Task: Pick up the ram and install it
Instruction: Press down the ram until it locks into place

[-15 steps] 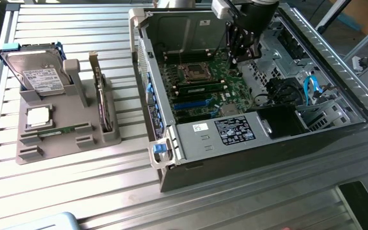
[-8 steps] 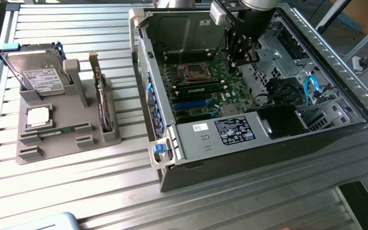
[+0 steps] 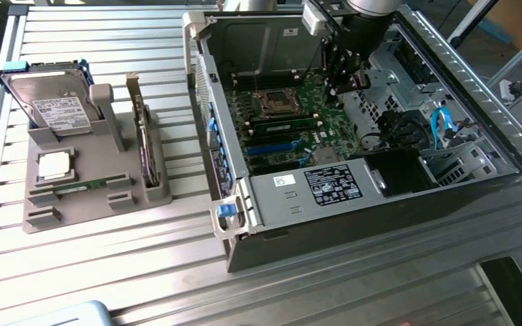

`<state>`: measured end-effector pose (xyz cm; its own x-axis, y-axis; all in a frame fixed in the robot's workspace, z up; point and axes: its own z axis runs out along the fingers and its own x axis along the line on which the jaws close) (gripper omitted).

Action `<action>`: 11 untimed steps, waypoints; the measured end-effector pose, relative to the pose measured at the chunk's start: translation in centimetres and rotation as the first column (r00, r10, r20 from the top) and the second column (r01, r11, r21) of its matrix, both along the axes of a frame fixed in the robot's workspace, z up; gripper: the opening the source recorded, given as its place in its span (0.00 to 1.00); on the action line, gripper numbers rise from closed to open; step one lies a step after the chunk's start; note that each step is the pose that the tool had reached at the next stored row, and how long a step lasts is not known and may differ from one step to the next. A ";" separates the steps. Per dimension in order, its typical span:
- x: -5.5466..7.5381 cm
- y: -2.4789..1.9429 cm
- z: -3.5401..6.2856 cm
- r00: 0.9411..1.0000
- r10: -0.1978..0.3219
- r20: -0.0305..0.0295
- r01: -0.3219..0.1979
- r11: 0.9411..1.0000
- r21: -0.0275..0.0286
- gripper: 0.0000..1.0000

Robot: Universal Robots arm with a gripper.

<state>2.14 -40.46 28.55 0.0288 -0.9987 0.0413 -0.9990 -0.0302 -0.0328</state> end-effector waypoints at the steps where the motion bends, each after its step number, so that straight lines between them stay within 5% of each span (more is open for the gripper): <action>1: 0.0 0.00 0.00 1.000 0.000 0.000 0.000 1.000 0.000 0.11; 7: 0.0 0.00 -0.05 1.000 0.000 -0.001 0.000 1.000 0.000 0.11; 8: -0.1 0.00 -0.09 1.000 0.000 -0.006 0.000 1.000 0.001 0.11; 10: -0.2 0.00 -0.20 1.000 0.000 -0.026 0.000 1.000 0.000 0.11; 11: -0.2 0.00 -0.20 1.000 0.000 -0.026 0.000 1.000 0.000 0.11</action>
<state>1.96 -40.46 28.35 0.0300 -0.9987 0.0405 -0.9995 -0.0302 -0.0066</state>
